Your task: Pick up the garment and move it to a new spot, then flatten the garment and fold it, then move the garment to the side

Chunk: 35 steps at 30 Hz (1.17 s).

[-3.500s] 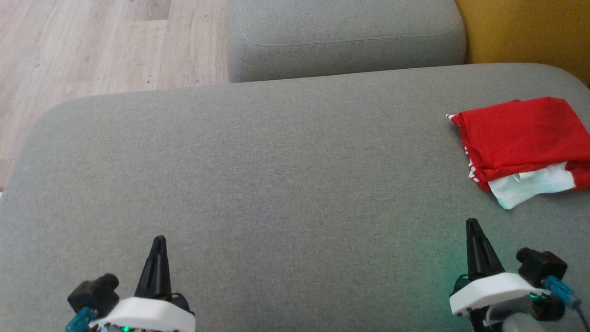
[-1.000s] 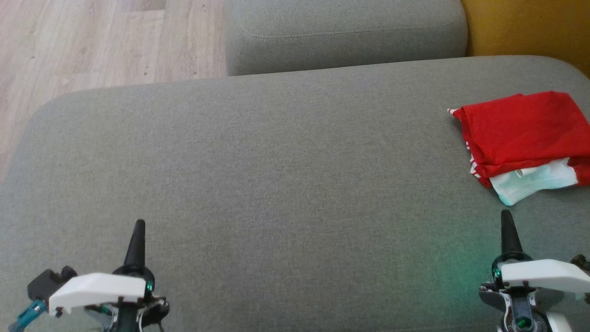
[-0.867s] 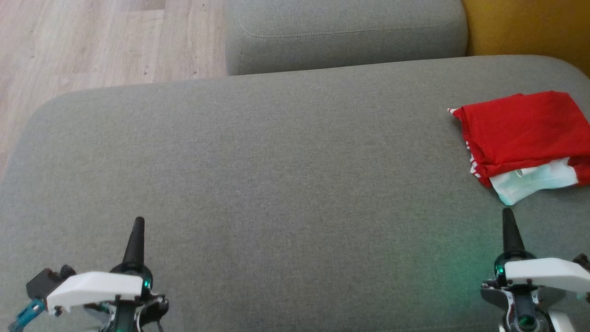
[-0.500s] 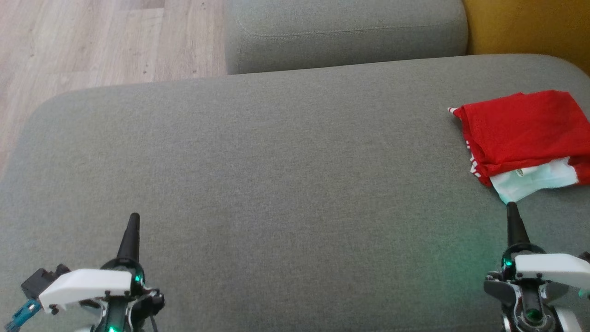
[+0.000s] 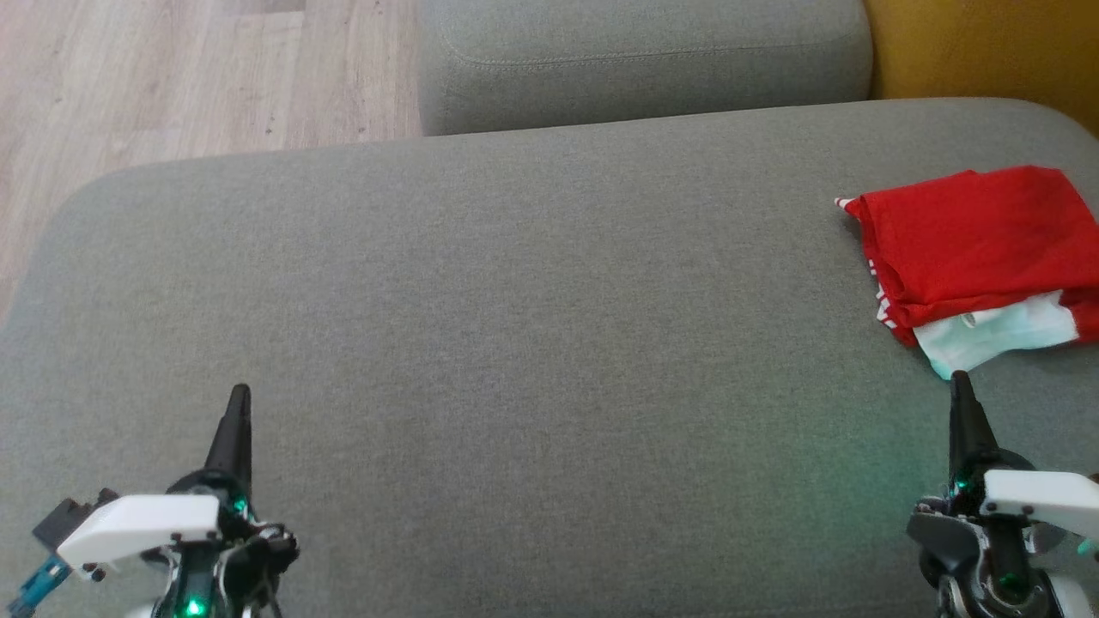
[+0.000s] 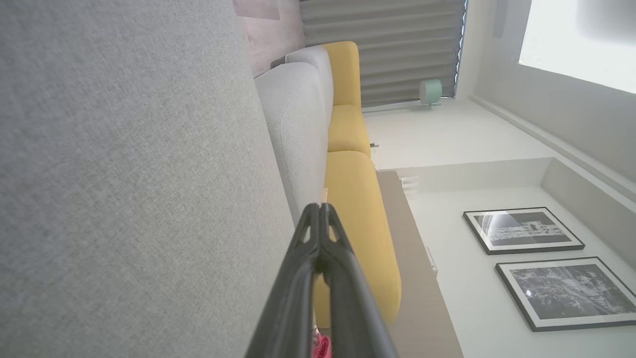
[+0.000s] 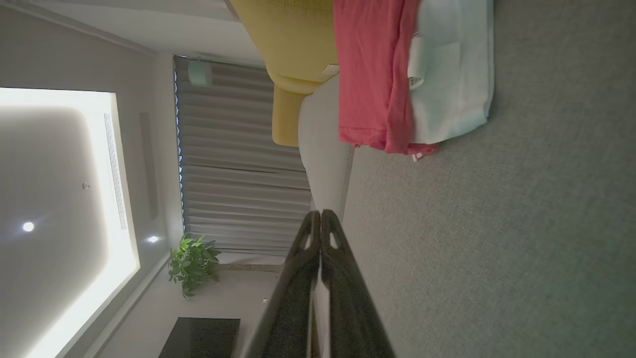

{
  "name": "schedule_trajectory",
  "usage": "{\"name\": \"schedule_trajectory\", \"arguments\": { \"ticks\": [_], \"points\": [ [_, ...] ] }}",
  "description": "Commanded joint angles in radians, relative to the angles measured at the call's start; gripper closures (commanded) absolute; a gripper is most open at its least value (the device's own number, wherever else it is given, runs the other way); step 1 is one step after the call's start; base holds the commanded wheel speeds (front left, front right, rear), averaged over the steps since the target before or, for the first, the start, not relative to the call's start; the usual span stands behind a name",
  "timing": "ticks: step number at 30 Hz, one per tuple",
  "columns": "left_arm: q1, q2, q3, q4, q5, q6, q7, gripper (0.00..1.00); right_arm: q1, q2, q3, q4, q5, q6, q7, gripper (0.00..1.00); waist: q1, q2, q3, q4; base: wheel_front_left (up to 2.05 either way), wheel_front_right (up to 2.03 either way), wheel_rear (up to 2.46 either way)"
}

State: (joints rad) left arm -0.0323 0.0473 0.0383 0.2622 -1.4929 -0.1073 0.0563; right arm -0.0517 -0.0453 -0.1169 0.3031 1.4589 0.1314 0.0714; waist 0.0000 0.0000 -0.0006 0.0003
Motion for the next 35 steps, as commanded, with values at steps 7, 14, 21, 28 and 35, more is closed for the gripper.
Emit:
{"name": "schedule_trajectory", "arguments": {
  "ticks": [7, 14, 21, 28, 35],
  "points": [
    [-0.066, 0.017, 0.046, -0.022, -0.080, -0.018, 0.026, 1.00, -0.055, -0.005, 0.008, -0.051, 0.091, -0.001, 0.027, 1.00, 0.0000, 0.0000, 0.002, 0.000, 0.00, 0.00, 0.00],
    [-0.074, 0.016, 0.057, -0.018, -0.131, -0.023, 0.042, 1.00, -0.056, -0.005, 0.003, -0.058, 0.150, -0.001, 0.042, 1.00, 0.0000, 0.0000, 0.004, 0.000, 0.00, 0.00, 0.00],
    [-0.074, 0.015, 0.059, -0.017, -0.129, -0.023, 0.044, 1.00, -0.056, -0.005, 0.003, -0.058, 0.150, -0.001, 0.042, 1.00, 0.0000, 0.0000, 0.004, 0.000, 0.00, 0.00, 0.00],
    [-0.074, 0.014, 0.061, -0.017, -0.128, -0.023, 0.045, 1.00, -0.056, -0.005, 0.003, -0.058, 0.150, -0.001, 0.042, 1.00, 0.0000, 0.0000, 0.004, 0.000, 0.00, 0.00, 0.00],
    [-0.075, 0.013, 0.062, -0.017, -0.127, -0.023, 0.046, 1.00, -0.056, -0.005, 0.003, -0.058, 0.150, -0.001, 0.042, 1.00, 0.0000, 0.0000, 0.004, 0.000, 0.00, 0.00, 0.00]
  ]
}}
